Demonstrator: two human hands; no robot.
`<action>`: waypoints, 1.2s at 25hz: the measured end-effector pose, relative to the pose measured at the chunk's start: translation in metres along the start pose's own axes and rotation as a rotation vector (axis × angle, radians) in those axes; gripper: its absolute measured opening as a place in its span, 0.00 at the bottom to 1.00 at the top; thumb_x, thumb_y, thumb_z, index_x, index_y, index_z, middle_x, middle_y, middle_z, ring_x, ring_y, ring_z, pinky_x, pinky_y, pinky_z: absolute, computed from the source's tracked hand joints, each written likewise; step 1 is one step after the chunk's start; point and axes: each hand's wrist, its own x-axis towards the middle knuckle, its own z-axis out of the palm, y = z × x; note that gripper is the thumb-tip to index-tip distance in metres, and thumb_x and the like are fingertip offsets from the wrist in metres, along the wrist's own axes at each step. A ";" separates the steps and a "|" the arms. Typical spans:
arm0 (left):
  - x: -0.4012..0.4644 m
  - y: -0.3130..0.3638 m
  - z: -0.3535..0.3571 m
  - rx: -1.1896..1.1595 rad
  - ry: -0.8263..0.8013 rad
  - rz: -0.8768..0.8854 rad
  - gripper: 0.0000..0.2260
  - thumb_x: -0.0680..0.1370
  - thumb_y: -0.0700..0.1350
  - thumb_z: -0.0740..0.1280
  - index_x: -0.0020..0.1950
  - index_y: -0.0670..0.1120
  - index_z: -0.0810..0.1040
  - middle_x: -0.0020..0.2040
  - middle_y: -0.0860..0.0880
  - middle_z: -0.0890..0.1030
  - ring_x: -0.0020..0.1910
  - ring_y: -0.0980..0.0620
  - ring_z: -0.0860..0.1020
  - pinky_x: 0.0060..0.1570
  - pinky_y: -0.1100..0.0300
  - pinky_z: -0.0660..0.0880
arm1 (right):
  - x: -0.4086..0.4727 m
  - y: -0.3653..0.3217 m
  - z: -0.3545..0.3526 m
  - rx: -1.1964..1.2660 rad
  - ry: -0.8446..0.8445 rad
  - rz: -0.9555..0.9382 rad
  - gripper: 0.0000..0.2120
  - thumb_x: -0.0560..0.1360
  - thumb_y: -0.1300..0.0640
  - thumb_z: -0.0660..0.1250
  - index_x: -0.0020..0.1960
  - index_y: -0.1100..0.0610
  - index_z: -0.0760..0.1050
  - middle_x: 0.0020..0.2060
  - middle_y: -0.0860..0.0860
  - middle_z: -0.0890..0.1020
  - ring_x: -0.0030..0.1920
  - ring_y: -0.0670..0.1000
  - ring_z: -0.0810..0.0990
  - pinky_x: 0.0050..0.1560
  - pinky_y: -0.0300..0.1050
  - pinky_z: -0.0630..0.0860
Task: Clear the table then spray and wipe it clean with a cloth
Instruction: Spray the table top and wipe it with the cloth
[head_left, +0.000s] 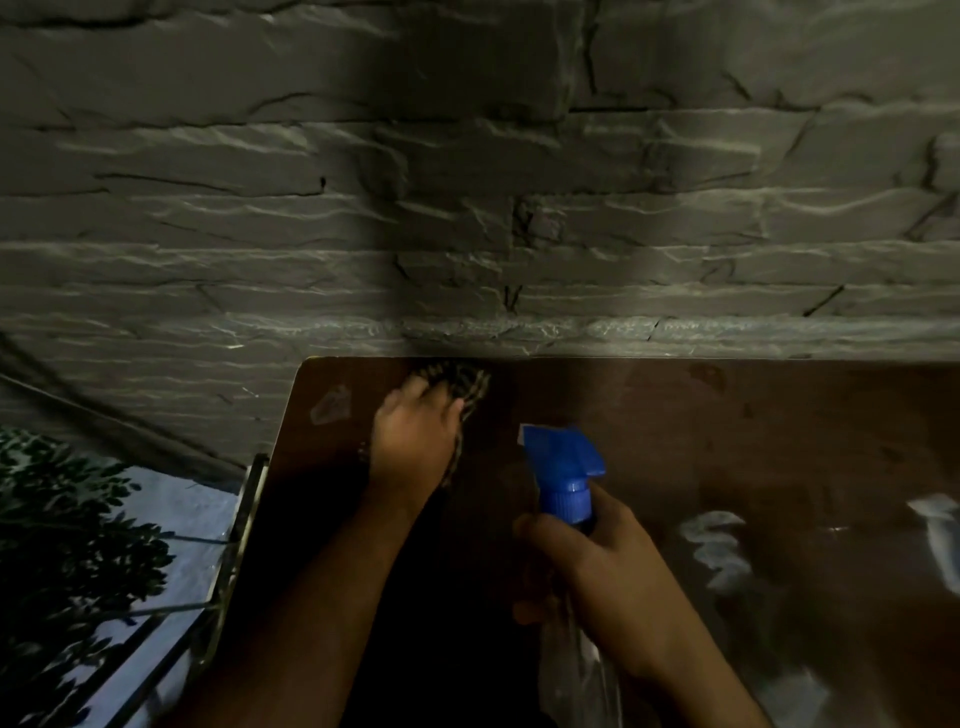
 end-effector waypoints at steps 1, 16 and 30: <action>0.011 -0.002 -0.003 0.055 0.005 -0.090 0.16 0.79 0.53 0.58 0.54 0.44 0.80 0.53 0.42 0.79 0.47 0.41 0.78 0.48 0.51 0.74 | -0.001 0.002 -0.003 -0.001 0.015 0.011 0.14 0.64 0.51 0.72 0.49 0.54 0.77 0.31 0.52 0.82 0.34 0.57 0.82 0.43 0.67 0.82; -0.006 -0.009 -0.008 0.001 -0.050 0.108 0.17 0.79 0.54 0.57 0.57 0.46 0.80 0.51 0.46 0.79 0.47 0.44 0.78 0.49 0.51 0.75 | -0.007 0.011 -0.008 0.027 -0.006 0.054 0.16 0.58 0.48 0.74 0.45 0.42 0.80 0.37 0.53 0.84 0.37 0.58 0.84 0.43 0.66 0.82; -0.004 0.014 -0.001 -0.036 -0.253 0.379 0.15 0.80 0.52 0.62 0.63 0.47 0.77 0.56 0.47 0.77 0.54 0.46 0.76 0.56 0.50 0.73 | -0.013 0.012 -0.021 0.016 0.036 0.010 0.07 0.71 0.56 0.72 0.47 0.55 0.78 0.33 0.54 0.80 0.34 0.53 0.81 0.39 0.60 0.84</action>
